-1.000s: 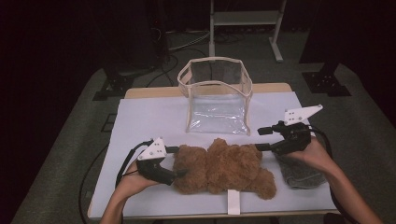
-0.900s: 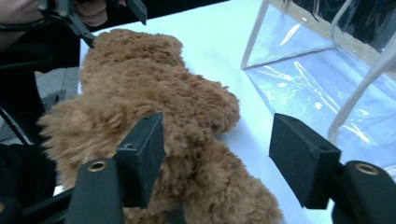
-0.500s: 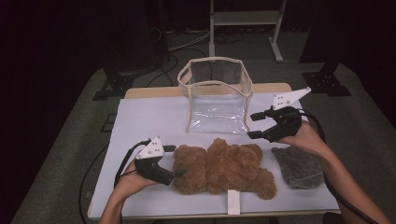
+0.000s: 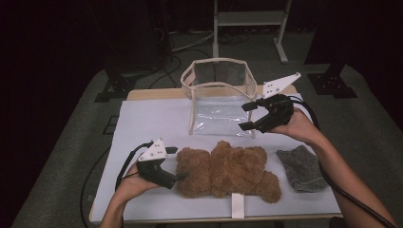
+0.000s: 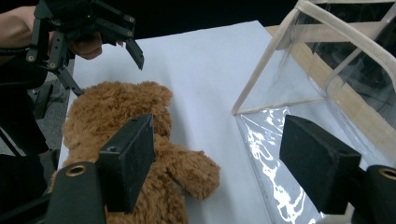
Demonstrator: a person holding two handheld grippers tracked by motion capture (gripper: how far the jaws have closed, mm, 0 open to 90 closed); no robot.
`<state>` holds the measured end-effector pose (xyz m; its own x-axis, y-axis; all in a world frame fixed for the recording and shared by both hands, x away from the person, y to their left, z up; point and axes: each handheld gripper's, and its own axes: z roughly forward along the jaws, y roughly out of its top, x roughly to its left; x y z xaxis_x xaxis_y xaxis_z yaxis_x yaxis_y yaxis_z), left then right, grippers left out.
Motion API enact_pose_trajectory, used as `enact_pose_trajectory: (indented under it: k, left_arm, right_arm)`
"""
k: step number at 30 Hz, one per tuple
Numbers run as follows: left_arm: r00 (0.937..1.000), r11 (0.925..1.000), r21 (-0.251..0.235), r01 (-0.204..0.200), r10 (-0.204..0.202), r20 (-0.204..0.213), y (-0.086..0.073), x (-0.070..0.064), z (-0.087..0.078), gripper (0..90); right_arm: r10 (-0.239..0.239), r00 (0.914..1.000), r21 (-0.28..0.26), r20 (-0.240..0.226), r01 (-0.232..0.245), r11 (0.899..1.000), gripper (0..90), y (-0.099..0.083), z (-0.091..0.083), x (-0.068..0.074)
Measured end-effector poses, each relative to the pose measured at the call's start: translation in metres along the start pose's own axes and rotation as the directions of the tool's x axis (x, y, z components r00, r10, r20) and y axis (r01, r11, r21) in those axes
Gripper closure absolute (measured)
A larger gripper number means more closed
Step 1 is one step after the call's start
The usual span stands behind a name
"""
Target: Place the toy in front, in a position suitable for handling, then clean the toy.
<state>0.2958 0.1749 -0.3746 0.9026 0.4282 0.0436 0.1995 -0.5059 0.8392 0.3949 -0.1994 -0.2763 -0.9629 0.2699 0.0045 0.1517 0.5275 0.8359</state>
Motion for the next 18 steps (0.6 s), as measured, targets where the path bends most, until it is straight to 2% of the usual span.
enact_pose_trajectory:
  k: [7,18]
  left_arm:
    - [1.0000,1.0000,-0.006,0.000,0.000,-0.002,0.002,0.001,-0.001,8.4]
    - [1.0000,1.0000,-0.007,0.002,-0.002,0.001,0.001,0.002,-0.003,7.6]
  right_arm:
    - [-0.010,0.9999,0.018,-0.012,0.010,1.000,24.0,0.010,0.014,-0.004]
    - [-0.018,0.9997,0.038,-0.015,0.018,0.999,24.1,0.024,0.026,-0.013]
